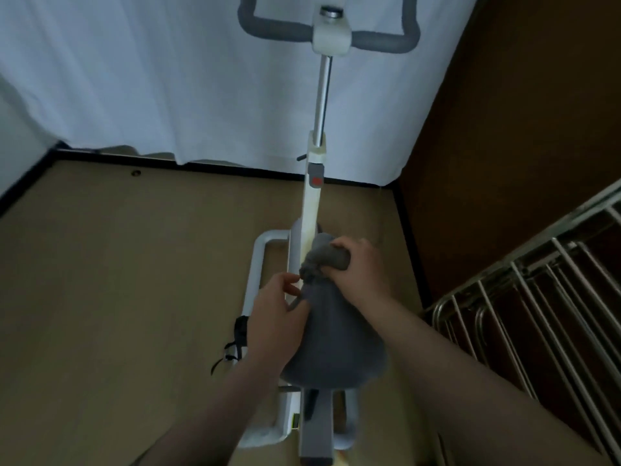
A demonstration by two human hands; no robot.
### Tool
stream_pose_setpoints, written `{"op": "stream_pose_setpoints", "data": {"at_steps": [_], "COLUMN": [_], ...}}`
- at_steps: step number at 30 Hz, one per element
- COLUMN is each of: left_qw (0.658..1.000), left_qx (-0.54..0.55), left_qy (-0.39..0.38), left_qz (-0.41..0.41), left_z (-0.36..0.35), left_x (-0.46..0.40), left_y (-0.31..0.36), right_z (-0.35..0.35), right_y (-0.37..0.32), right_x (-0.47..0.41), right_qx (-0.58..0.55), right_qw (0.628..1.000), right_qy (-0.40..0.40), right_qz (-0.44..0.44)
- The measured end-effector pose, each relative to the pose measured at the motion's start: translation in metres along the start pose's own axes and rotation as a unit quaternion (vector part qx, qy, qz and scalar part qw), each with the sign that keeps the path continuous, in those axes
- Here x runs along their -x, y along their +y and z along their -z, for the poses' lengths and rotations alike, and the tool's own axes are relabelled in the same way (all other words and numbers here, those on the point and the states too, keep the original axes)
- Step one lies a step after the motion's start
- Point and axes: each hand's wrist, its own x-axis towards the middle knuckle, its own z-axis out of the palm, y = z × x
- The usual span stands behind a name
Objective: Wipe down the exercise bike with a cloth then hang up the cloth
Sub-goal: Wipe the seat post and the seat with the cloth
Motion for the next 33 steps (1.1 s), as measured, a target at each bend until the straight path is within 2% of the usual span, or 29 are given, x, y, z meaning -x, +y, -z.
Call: {"op": "stream_pose_setpoints", "data": {"at_steps": [2,5,8,11,14,17,19,21,23,24,27,30,33], "left_qw": [0.999,0.998,0.996,0.996,0.996,0.996,0.995,0.995,0.994,0.993,0.992,0.987,0.970], "left_qx": [0.004,0.012,-0.018,-0.044,-0.053,-0.051,-0.053,-0.055,-0.081,-0.097,-0.107,-0.126,-0.192], "left_qy": [0.031,0.064,0.081,0.068,0.060,0.061,0.071,0.072,0.052,0.039,0.009,-0.023,-0.048], "left_qz": [0.009,-0.001,-0.026,-0.034,-0.049,-0.049,-0.047,-0.045,-0.054,-0.059,-0.067,-0.102,-0.141], "left_z": [-0.002,-0.005,-0.009,-0.004,0.000,0.000,-0.002,-0.003,0.000,0.003,0.009,0.001,-0.012], "left_x": [0.007,0.022,0.033,0.044,0.051,0.054,0.054,0.051,0.048,0.047,0.040,0.029,0.022], "left_y": [-0.002,-0.006,-0.005,0.000,-0.001,0.000,0.002,0.005,0.008,0.007,0.007,0.018,0.029], "right_z": [-0.003,0.000,0.002,0.001,0.014,0.028,0.029,0.022,0.016,0.016,0.035,0.042,0.020], "right_y": [0.011,0.023,0.016,0.013,0.018,0.028,0.032,0.033,0.031,0.030,0.032,0.041,0.035], "right_x": [0.016,0.030,0.013,0.016,0.058,0.072,0.059,0.049,0.055,0.067,0.107,0.103,0.075], "right_qx": [-0.060,-0.055,-0.050,0.010,0.089,0.110,0.082,-0.006,-0.078,-0.067,-0.002,-0.045,-0.195], "right_qw": [0.998,0.995,0.996,0.994,0.973,0.958,0.971,0.993,0.995,0.996,0.999,0.995,0.957], "right_qy": [-0.022,-0.052,-0.052,-0.061,-0.088,-0.113,-0.103,-0.078,-0.056,-0.048,-0.051,-0.069,-0.056], "right_qz": [0.016,0.063,0.054,0.094,0.192,0.238,0.200,0.084,-0.024,-0.041,-0.016,-0.063,-0.207]}}
